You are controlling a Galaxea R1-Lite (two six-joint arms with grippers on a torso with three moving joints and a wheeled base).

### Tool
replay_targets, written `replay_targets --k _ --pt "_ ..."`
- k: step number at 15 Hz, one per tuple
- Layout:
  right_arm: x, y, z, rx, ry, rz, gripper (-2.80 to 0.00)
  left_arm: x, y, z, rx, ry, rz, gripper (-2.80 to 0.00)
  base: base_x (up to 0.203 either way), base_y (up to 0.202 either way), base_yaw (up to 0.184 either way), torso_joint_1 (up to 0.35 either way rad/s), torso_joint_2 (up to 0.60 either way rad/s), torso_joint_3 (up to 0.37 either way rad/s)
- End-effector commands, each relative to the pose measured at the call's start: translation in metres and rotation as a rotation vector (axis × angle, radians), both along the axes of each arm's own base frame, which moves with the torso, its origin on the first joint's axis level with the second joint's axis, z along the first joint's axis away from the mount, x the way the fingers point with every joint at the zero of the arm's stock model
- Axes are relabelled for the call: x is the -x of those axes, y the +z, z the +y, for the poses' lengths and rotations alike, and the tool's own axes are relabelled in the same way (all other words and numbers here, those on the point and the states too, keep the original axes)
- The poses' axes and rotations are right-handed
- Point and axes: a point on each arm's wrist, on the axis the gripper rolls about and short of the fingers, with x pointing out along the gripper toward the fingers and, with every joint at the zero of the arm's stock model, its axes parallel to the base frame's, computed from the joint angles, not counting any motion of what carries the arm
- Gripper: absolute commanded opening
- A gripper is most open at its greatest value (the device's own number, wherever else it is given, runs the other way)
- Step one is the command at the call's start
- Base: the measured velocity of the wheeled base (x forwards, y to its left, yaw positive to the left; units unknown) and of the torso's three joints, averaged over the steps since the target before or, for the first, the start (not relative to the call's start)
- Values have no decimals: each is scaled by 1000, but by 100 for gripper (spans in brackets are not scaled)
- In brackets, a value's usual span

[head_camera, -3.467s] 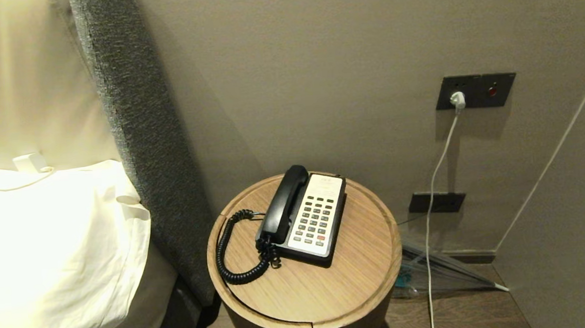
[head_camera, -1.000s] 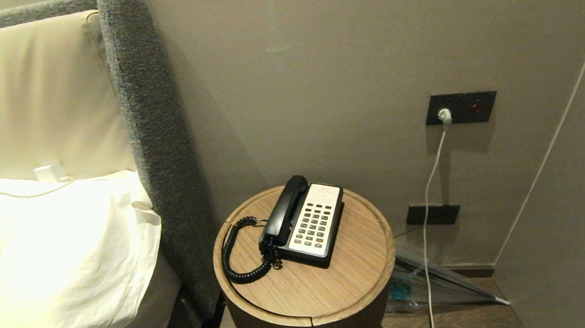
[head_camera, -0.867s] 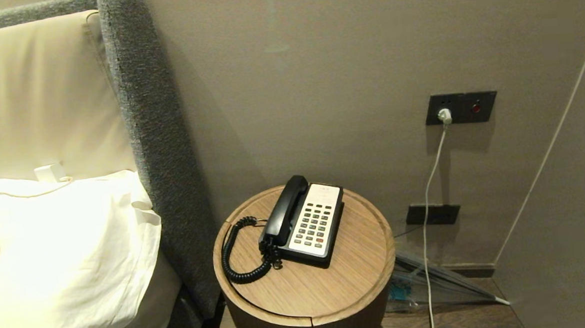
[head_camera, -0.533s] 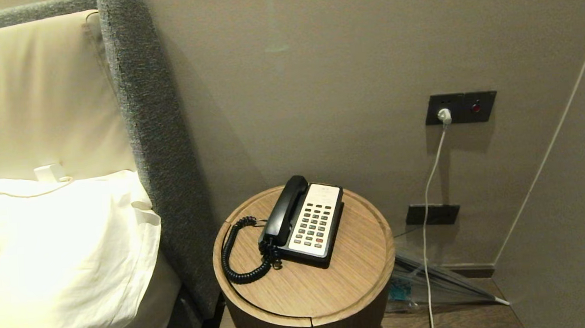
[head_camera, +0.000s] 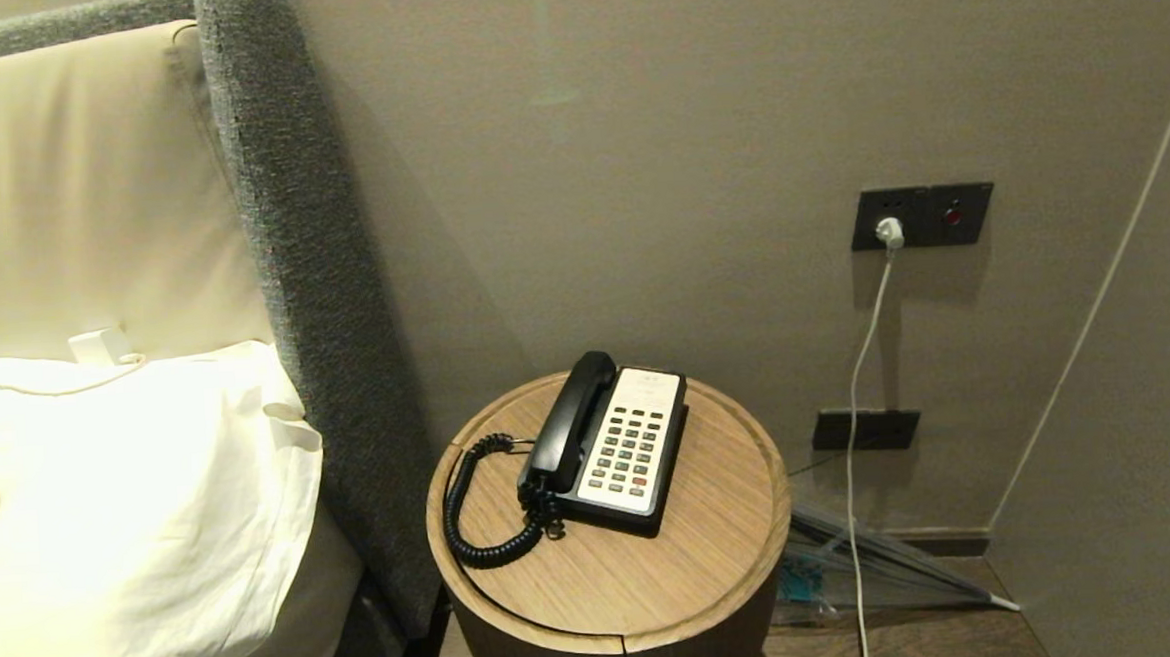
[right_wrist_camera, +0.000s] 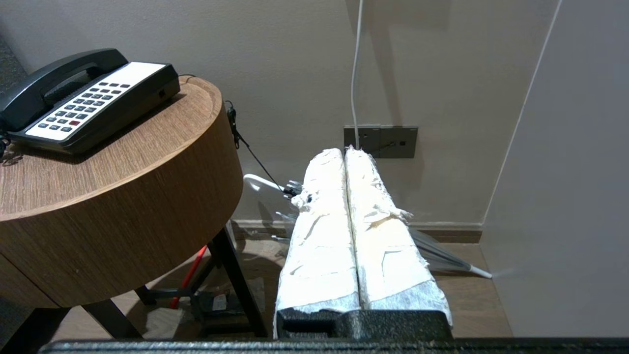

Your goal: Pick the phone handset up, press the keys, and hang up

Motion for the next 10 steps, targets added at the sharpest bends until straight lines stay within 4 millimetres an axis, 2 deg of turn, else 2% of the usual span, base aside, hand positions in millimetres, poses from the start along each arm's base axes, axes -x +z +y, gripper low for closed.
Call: replay_targets --k 1,10 --pt "-2 -5 0 -1 0 21 -280 -3 -11 0 -1 0 39 -280 0 0 0 0 0 0" --pt "-2 -5 0 -5 -1 21 -280 -3 -11 0 -1 0 41 -280 0 0 0 0 0 0"
